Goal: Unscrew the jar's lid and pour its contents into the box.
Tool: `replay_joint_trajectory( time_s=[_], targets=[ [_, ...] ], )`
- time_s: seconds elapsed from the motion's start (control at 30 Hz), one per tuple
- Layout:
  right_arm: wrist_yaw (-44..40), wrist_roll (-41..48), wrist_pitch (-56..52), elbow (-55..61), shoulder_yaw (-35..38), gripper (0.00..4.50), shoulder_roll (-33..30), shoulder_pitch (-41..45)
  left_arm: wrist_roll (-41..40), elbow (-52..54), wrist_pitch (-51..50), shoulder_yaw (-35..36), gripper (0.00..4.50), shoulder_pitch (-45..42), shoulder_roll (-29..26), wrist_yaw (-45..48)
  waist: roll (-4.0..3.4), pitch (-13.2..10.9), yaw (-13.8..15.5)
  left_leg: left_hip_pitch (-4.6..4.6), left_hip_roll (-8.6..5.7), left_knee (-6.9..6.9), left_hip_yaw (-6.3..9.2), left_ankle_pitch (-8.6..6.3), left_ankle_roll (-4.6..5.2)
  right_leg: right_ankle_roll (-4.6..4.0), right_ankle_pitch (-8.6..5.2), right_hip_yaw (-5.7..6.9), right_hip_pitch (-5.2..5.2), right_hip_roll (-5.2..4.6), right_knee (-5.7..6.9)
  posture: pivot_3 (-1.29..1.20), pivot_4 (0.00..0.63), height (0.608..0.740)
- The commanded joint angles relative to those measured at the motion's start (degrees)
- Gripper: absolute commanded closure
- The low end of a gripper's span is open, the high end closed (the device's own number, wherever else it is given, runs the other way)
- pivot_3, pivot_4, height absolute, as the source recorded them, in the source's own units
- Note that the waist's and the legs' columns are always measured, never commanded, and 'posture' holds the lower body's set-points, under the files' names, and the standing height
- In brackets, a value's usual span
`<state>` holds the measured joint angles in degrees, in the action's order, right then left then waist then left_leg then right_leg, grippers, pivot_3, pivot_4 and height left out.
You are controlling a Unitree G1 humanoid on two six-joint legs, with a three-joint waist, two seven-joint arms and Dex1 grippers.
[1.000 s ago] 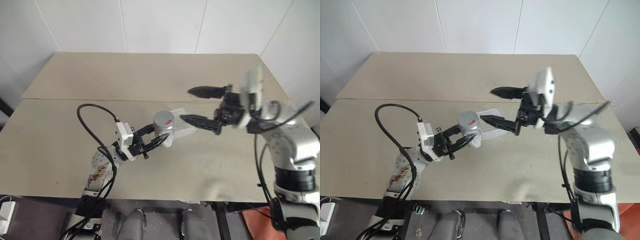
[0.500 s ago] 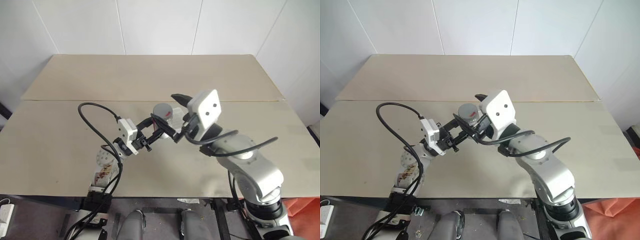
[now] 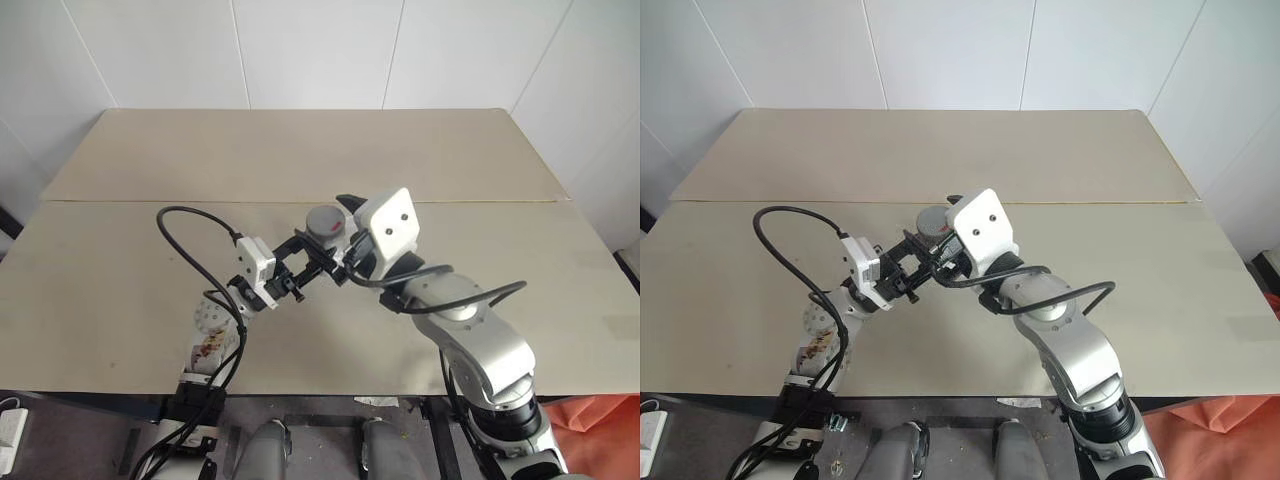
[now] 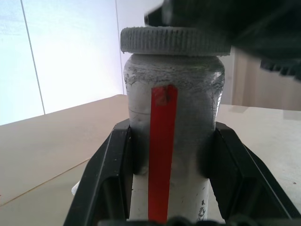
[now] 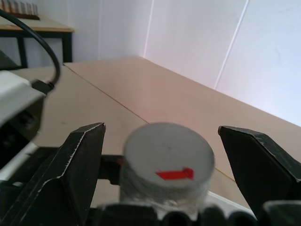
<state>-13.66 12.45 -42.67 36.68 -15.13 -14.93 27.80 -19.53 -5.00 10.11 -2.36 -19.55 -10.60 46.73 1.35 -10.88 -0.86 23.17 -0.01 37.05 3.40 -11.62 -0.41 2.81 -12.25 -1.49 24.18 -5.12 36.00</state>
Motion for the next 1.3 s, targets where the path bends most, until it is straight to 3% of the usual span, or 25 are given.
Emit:
replay_joint_trajectory(
  time_s=[0.03, 0.23, 0.43, 0.67, 0.83, 1.03, 1.13, 1.3],
  targets=[
    [-0.36, -0.2, 1.75, 0.8, 1.11, 0.02, 0.83, 0.32, -0.72, 2.54, 0.98, -0.09, 2.62, -0.18, 0.24, -0.18, 0.0, 0.0, -0.04, 0.0, 0.0, 0.0, 0.0, 0.0, 0.0, 0.0, 0.0, 0.0, 0.0, 0.0, 0.0, 0.0, 0.15, 0.74],
    [-0.29, -0.55, 2.52, -0.26, 0.86, 0.02, 1.79, 0.13, -0.93, 2.26, 0.95, 0.0, 2.62, -0.42, -0.05, 0.24, 0.0, 0.0, -0.03, 0.0, 0.0, 0.0, 0.0, 0.0, 0.0, -0.01, 0.01, 0.0, 0.0, 0.0, 0.0, 0.0, 0.15, 0.74],
    [-0.47, -1.11, 2.85, -0.15, 1.12, 1.74, 1.86, -0.3, -1.0, 1.55, 1.39, 0.07, 2.62, -0.29, -0.33, 1.03, 0.0, 0.0, -0.04, 0.0, 0.0, 0.0, 0.0, 0.0, 0.0, -0.01, 0.01, 0.0, 0.0, 0.0, 0.0, 0.0, 0.15, 0.74],
    [-3.59, -0.11, 3.26, 0.14, 1.48, 1.74, -0.12, -0.67, -1.54, 1.43, 1.36, -0.09, 2.62, -0.48, -0.34, 2.36, 0.0, 0.0, -0.06, 0.0, 0.0, 0.0, 0.0, 0.0, 0.0, -0.01, 0.01, 0.0, -0.01, 0.0, 0.0, 0.0, 0.15, 0.74],
    [-16.59, 8.08, 6.26, -1.9, 7.11, 1.74, -6.77, 0.08, -4.36, 2.75, 0.3, -0.19, 2.62, 0.28, -1.3, 6.7, 0.0, 0.0, -0.05, 0.0, 0.0, 0.0, -0.01, 0.0, 0.0, 0.01, 0.0, 0.0, -0.03, -0.01, -0.01, 0.0, 0.15, 0.74],
    [-40.59, 23.71, 8.19, -14.6, 14.32, 1.74, -13.98, 7.03, -8.18, 6.65, -2.56, -1.46, 2.62, 2.37, -2.29, 11.38, 0.0, 0.0, -0.15, -0.01, 0.03, 0.01, -0.03, 0.0, 0.01, 0.01, 0.01, 0.0, -0.06, 0.0, -0.05, 0.0, 0.15, 0.74],
    [-54.11, 22.26, 12.2, -25.11, 10.52, 1.74, -17.26, 12.57, -8.13, 7.05, -2.99, -2.33, 2.62, 2.55, -2.49, 12.13, 0.0, 0.0, -0.39, -0.07, 0.09, 0.0, -0.06, 0.0, 0.01, 0.0, 0.01, -0.02, -0.06, 0.08, -0.02, 0.0, 0.15, 0.74],
    [-64.01, 20.46, 17.55, -37.26, 7.86, 1.74, -15.93, 19.9, -8.29, 7.58, -3.34, -3.04, 2.62, 2.55, -2.02, 11.6, 0.0, 0.0, -0.38, -0.1, 0.17, 0.01, -0.07, 0.01, 0.03, -0.02, 0.02, -0.05, -0.04, 0.17, 0.02, 0.0, 0.15, 0.74]
  ],
)
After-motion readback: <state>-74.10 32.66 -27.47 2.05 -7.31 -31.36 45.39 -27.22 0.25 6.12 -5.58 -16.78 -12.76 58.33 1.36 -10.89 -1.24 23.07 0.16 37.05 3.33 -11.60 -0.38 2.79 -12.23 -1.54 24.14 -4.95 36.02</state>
